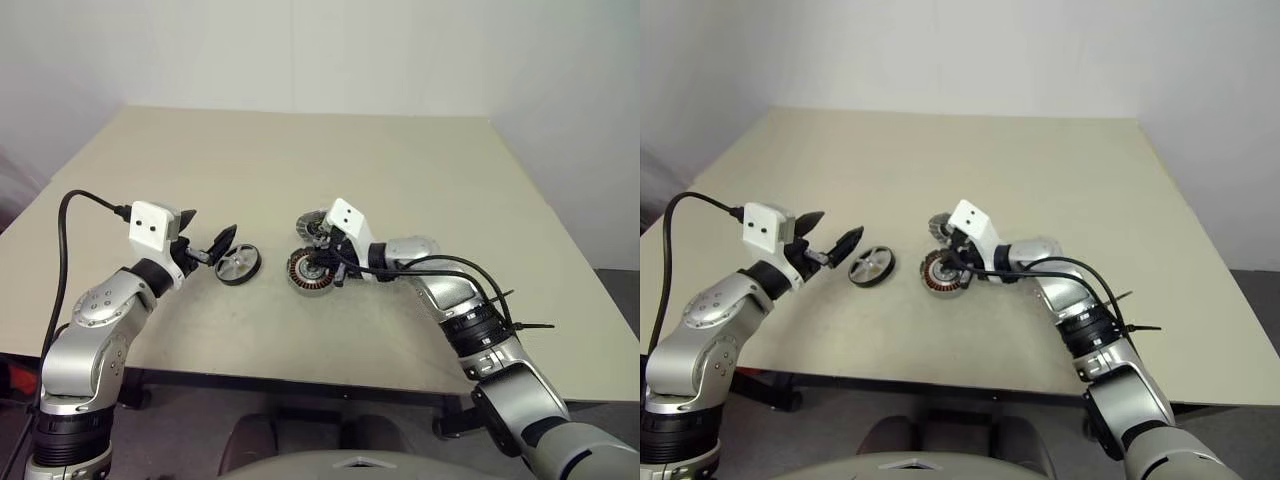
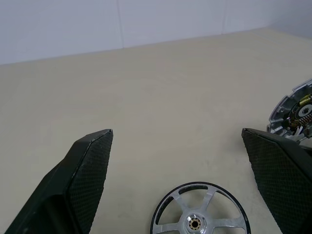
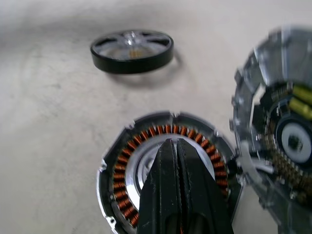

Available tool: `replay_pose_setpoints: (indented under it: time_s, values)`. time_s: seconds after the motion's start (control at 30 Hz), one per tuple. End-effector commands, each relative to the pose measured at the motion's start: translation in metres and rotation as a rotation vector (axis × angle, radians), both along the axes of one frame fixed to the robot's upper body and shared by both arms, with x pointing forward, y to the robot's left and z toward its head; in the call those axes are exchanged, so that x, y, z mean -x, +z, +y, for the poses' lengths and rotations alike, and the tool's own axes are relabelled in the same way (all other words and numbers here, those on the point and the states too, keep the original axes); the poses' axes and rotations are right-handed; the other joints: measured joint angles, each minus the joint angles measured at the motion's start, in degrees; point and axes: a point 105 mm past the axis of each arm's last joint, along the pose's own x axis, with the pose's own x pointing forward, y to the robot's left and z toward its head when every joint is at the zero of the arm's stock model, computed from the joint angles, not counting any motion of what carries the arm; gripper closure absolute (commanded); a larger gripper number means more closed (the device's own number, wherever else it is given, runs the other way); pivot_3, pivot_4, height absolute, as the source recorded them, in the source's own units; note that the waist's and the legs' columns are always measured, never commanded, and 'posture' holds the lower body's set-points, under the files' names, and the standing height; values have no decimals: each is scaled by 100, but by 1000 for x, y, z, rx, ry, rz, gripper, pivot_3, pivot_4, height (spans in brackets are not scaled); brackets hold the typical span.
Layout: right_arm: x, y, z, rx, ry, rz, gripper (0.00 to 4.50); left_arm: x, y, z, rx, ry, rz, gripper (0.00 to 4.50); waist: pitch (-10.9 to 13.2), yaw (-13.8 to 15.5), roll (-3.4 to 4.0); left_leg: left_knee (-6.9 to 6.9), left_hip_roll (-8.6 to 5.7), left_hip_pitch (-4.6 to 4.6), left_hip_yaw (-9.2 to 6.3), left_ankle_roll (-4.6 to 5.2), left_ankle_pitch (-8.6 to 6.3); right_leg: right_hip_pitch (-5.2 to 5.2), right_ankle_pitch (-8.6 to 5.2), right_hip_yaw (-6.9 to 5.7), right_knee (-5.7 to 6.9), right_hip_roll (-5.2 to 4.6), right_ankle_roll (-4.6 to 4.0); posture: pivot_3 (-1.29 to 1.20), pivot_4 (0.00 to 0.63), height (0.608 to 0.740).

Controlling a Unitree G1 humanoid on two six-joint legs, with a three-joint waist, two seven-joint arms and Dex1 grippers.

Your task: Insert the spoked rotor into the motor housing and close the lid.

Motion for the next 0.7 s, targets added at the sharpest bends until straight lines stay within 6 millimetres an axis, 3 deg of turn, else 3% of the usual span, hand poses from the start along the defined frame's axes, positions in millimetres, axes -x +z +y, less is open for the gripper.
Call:
replay_pose_setpoints:
  time_s: [0.03, 0.27, 0.43, 0.7]
  values:
    - [0, 17, 3, -31, 24, -42, 4450, 1, 13, 3, -15, 8, -55, 0, 0, -1, 0, 0, 0, 0, 0, 0, 0, 0, 0, 0, 0, 0, 0, 0, 0, 740]
    - [-1, -17, -3, 30, -23, 43, 4450, 2, 14, 5, -18, 16, -60, 0, 0, -1, 0, 0, 0, 0, 0, 0, 0, 1, 0, 0, -1, 0, 0, 0, 0, 740]
    - [-11, -9, -7, 49, -48, -4, 4450, 2, 15, 7, -21, 24, -64, 0, 0, -1, 1, -1, 0, 2, 1, -2, 1, 1, 0, 0, 0, 0, 0, 0, 0, 740]
    - [-16, 24, -8, -18, -33, -76, 4450, 0, 14, 6, -16, 22, -62, 0, 0, 0, 1, -2, 0, 3, 1, -4, 2, 2, 0, 0, 0, 0, 0, 0, 0, 740]
